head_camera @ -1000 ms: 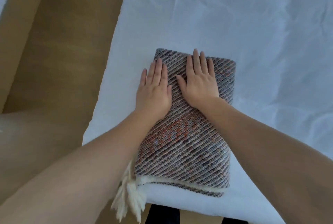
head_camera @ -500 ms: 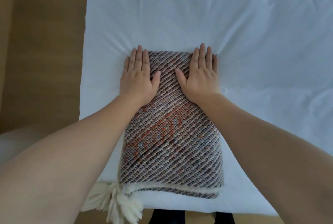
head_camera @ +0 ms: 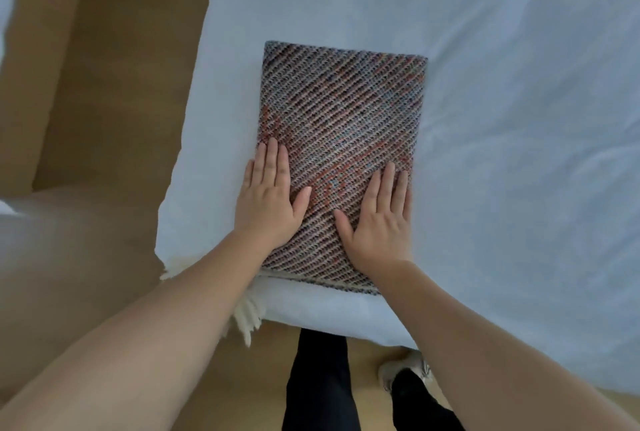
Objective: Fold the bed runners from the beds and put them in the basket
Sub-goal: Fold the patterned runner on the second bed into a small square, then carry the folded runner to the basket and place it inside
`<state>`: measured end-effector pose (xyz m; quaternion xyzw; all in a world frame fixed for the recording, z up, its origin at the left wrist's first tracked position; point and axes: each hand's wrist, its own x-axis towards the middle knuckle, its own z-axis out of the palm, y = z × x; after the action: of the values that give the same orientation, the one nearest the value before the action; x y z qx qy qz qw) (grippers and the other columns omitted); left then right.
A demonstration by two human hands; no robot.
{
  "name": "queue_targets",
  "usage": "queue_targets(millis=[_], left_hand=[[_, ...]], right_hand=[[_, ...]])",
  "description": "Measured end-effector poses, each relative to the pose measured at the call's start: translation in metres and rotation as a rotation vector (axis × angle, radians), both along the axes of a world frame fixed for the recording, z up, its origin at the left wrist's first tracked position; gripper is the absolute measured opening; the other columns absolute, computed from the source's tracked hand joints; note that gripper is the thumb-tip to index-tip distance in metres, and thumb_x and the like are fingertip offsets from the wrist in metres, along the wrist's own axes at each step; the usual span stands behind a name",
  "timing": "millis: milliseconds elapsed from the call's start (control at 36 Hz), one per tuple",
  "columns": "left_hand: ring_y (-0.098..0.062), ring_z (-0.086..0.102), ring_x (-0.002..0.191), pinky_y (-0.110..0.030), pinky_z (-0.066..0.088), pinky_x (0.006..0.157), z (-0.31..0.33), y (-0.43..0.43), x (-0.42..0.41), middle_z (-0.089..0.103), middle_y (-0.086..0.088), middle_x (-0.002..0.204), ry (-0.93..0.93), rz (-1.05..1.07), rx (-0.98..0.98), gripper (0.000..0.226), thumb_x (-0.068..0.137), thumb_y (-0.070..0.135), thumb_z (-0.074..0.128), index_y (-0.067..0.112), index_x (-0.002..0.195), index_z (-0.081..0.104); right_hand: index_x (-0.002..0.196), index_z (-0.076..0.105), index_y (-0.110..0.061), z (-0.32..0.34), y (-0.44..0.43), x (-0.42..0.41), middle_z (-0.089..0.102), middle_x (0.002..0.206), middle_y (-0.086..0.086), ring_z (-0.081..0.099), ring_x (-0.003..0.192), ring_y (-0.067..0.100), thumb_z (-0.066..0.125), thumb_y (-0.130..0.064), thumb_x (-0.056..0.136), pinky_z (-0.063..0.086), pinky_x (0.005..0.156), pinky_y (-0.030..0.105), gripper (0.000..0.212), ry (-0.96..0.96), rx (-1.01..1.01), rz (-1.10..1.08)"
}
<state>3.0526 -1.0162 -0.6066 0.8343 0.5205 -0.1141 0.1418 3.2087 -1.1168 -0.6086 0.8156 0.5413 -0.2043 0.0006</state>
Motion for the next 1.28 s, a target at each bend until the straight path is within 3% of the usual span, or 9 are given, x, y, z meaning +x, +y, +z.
queue_targets(millis=[222,333,445,584,667,778,1000,1223,1278], left_hand=[[-0.023,-0.013,0.147,-0.042,-0.002,0.12,-0.003,-0.001,-0.002,-0.015,-0.01,0.16,-0.054,0.053,-0.019,0.077,0.096,0.057,0.015,0.009,0.151,-0.008],[-0.026,0.01,0.147,-0.039,0.013,0.12,0.003,0.022,0.001,0.006,-0.012,0.16,-0.276,0.356,-0.078,0.076,0.097,0.053,0.031,0.009,0.152,0.002],[-0.032,0.051,0.119,-0.045,0.043,0.1,0.01,0.054,0.004,0.053,-0.013,0.13,-0.384,0.57,-0.154,0.062,0.092,0.055,0.04,0.009,0.133,0.04],[-0.029,0.055,0.114,-0.037,0.042,0.098,0.026,0.069,0.013,0.057,-0.008,0.128,-0.422,0.635,-0.378,0.064,0.092,0.059,0.04,0.011,0.132,0.049],[-0.027,0.059,0.108,-0.041,0.046,0.099,0.031,0.074,0.013,0.061,-0.006,0.124,-0.47,0.765,-0.531,0.07,0.082,0.066,0.049,0.013,0.128,0.053],[-0.026,0.068,0.093,-0.04,0.052,0.088,0.052,0.07,0.01,0.07,-0.007,0.104,-0.657,0.969,-0.829,0.043,0.083,0.043,0.069,0.012,0.112,0.061],[-0.026,0.067,0.092,-0.045,0.054,0.088,0.145,0.055,0.051,0.068,-0.009,0.105,-0.661,0.707,-0.752,0.035,0.082,0.021,0.063,0.013,0.115,0.054],[-0.026,0.065,0.091,-0.037,0.052,0.075,0.279,0.004,0.149,0.065,-0.013,0.102,-0.767,0.356,-0.722,0.045,0.068,0.016,0.056,0.012,0.112,0.051],[-0.025,0.065,0.089,-0.035,0.051,0.073,0.313,-0.023,0.181,0.065,-0.013,0.1,-0.774,0.241,-0.687,0.03,0.077,0.008,0.056,0.013,0.107,0.053]], right_hand=[[0.15,0.002,0.0,-0.014,-0.046,-0.003,-0.002,0.158,0.018,-0.002,0.146,0.037,0.024,-0.063,0.093,0.005,0.119,0.047,0.088,0.122,0.063,0.023],[0.153,-0.005,-0.012,0.001,-0.019,0.027,-0.01,0.161,0.009,-0.002,0.148,0.025,0.037,-0.057,0.093,0.011,0.12,0.042,0.085,0.356,0.132,-0.156],[0.152,0.007,-0.018,0.024,0.019,0.057,0.024,0.154,0.005,0.031,0.138,0.024,0.054,-0.042,0.091,0.033,0.111,0.043,0.081,0.516,0.209,-0.37],[0.139,0.036,-0.02,0.04,0.054,0.069,0.057,0.11,-0.006,0.059,0.095,0.014,0.067,-0.034,0.084,0.048,0.085,0.034,0.064,0.823,0.137,-0.793],[0.114,0.054,-0.019,0.04,0.059,0.07,0.065,0.101,-0.003,0.064,0.091,0.017,0.073,-0.028,0.079,0.052,0.082,0.036,0.041,0.933,0.068,-0.86],[0.109,0.055,-0.015,0.058,0.059,0.072,0.064,0.098,0.001,0.063,0.086,0.018,0.071,-0.018,0.079,0.052,0.076,0.035,0.034,0.942,0.018,-0.859],[0.107,0.053,-0.016,0.14,0.036,0.096,0.063,0.091,0.0,0.062,0.079,0.014,0.062,-0.009,0.082,0.049,0.066,0.03,0.028,0.888,0.092,-0.827],[0.105,0.051,-0.02,0.272,-0.043,0.171,0.063,0.092,-0.002,0.062,0.077,0.012,0.063,-0.011,0.085,0.047,0.059,0.025,0.025,0.831,0.38,-0.882],[0.105,0.051,-0.02,0.311,-0.081,0.196,0.063,0.091,-0.003,0.062,0.078,0.011,0.063,-0.01,0.085,0.048,0.06,0.025,0.024,0.797,0.472,-0.895]])
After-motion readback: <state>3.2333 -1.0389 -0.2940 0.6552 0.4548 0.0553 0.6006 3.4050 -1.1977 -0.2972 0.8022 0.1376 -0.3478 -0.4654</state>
